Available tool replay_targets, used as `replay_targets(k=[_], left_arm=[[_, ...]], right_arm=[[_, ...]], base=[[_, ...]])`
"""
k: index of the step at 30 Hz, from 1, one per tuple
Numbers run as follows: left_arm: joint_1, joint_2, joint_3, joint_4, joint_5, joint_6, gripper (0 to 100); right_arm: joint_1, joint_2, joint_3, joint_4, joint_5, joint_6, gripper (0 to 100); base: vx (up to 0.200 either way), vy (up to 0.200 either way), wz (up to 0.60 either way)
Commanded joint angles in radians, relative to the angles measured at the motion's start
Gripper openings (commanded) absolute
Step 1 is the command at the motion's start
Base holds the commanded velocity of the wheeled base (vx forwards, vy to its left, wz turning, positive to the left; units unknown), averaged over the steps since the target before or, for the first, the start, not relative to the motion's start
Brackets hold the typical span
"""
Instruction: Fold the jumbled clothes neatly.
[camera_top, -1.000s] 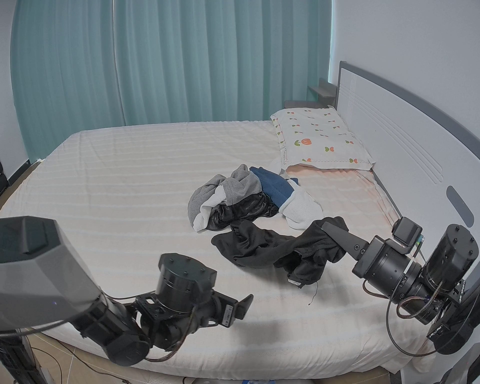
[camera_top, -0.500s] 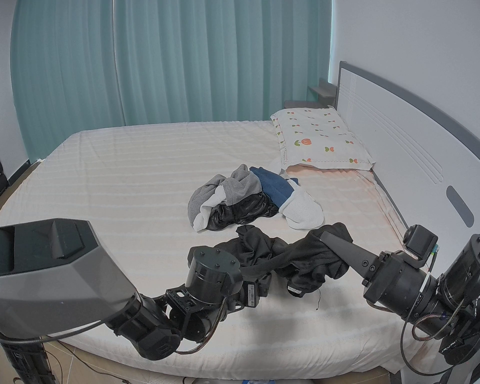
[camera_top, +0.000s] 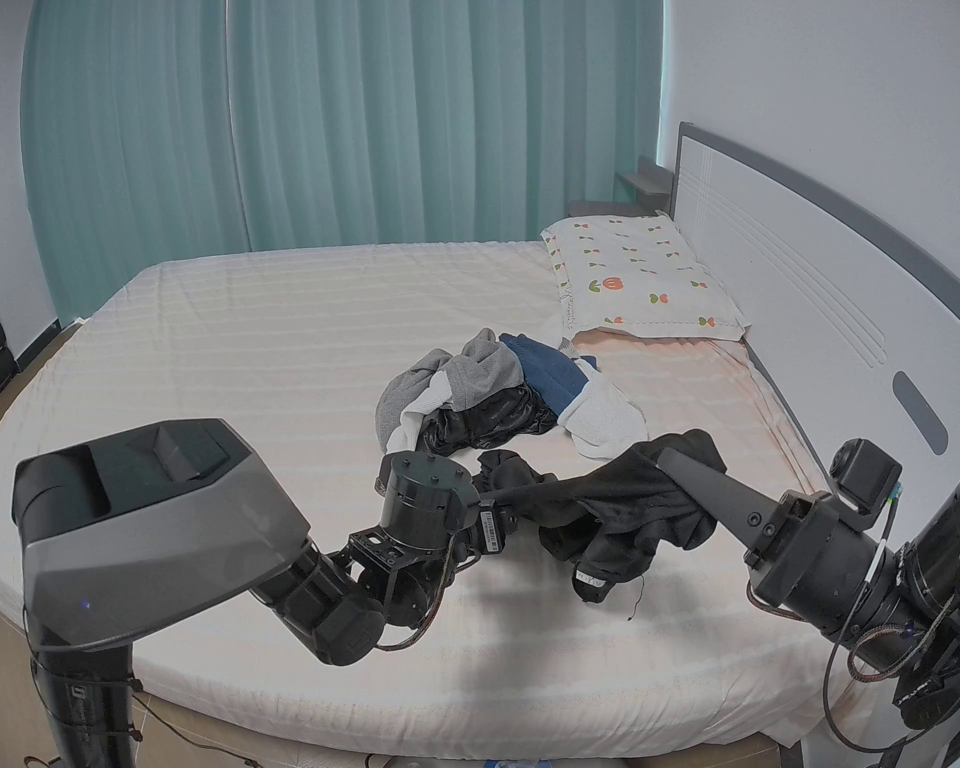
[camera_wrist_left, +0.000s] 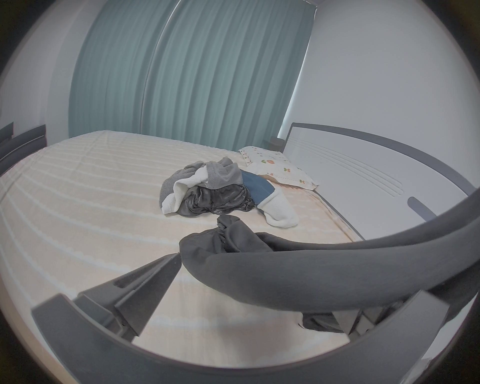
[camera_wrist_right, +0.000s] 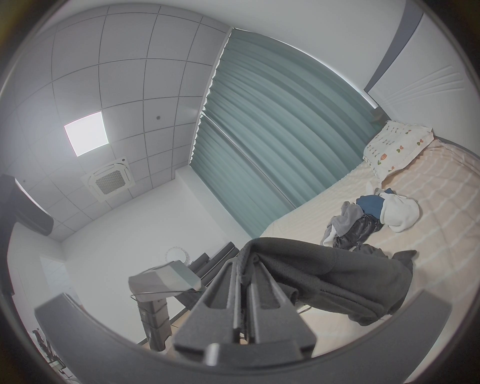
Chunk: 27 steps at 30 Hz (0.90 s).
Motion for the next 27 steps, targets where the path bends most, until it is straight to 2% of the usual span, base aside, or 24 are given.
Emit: replay_targets(k=[1,3,5,8,10,12,17,25,26,27], left_arm=[[0.071,0.124,-0.097,0.000,0.001,-0.008,100],[0.082,0.144,-0.128,0.000,0.001,-0.020,100],[0.103,0.183,-0.197,0.007,0.001,-0.036,100],[0.119,0.233,-0.250,0.010,0.000,-0.034,100],[0.119,0.235,-0.252,0.012,0.000,-0.034,100],[0.120,0.286,-0.318,0.020,0.000,-0.032,100],[0.120,0.322,-0.371,0.067,0.000,-0.034,100],[0.120,0.347,-0.378,0.072,-0.003,-0.036,100],[0.122,0.348,-0.376,0.070,-0.003,-0.037,0],[0.122,0.348,-0.376,0.070,-0.003,-0.037,0]], right_arm=[[-0.019,-0.021,-0.041,-0.007,0.012,-0.011,0],[-0.039,-0.010,-0.062,-0.006,0.022,-0.019,0],[-0.108,0.010,-0.114,-0.004,0.071,-0.033,0],[-0.154,0.018,-0.160,-0.001,0.105,-0.029,0],[-0.155,0.018,-0.162,-0.001,0.107,-0.031,0],[-0.190,0.045,-0.188,-0.004,0.111,-0.029,0],[-0.232,0.059,-0.215,-0.002,0.116,-0.022,0],[-0.255,0.117,-0.192,-0.007,0.111,-0.017,0],[-0.258,0.117,-0.191,-0.007,0.113,-0.016,0],[-0.258,0.117,-0.191,-0.007,0.113,-0.016,0]], base=[[0.000,0.000,0.00],[0.000,0.000,0.00],[0.000,0.000,0.00],[0.000,0.000,0.00],[0.000,0.000,0.00],[0.000,0.000,0.00],[0.000,0.000,0.00],[0.000,0.000,0.00],[0.000,0.000,0.00],[0.000,0.000,0.00]])
